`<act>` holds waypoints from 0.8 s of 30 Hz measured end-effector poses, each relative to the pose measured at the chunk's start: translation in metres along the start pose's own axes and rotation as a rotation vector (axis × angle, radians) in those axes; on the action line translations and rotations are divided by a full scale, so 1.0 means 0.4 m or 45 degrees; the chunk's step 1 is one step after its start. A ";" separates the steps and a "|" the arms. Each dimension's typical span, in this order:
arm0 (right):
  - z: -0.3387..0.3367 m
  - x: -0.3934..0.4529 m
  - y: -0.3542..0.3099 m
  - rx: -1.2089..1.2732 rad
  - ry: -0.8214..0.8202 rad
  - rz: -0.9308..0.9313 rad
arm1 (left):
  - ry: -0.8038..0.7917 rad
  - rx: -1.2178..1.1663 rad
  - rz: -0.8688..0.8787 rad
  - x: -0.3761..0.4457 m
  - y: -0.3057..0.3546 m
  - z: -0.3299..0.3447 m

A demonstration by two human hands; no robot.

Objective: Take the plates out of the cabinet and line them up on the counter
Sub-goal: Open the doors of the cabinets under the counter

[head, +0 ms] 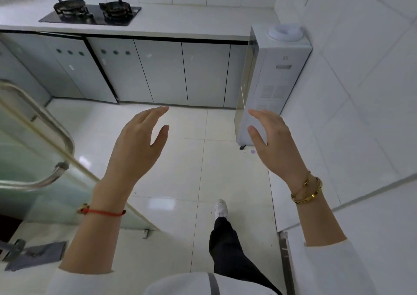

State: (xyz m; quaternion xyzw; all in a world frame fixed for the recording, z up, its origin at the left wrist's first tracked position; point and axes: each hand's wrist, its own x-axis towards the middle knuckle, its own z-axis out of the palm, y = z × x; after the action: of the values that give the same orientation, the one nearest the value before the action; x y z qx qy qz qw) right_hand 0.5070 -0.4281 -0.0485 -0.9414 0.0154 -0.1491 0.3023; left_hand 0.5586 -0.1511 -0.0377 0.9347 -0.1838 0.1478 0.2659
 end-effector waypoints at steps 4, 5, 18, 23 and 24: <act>0.028 0.208 0.055 0.008 -0.036 -0.022 | 0.019 0.012 -0.016 0.182 -0.035 0.060; 0.031 0.266 0.067 0.005 -0.044 -0.035 | 0.031 0.013 -0.026 0.233 -0.043 0.072; 0.123 0.904 0.138 0.050 -0.141 -0.206 | 0.171 0.043 -0.207 0.724 -0.186 0.173; 0.213 1.073 0.159 0.047 -0.163 -0.229 | 0.175 0.067 -0.281 0.839 -0.285 0.214; 0.235 1.108 0.163 0.043 -0.165 -0.230 | 0.175 0.069 -0.291 0.864 -0.310 0.224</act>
State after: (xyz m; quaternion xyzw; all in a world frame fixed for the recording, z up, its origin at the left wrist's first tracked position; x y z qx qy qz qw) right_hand 0.9614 -0.4813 -0.0383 -0.9413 -0.0916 -0.1147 0.3038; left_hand 0.9342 -0.1942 -0.0362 0.9441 -0.0535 0.1853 0.2675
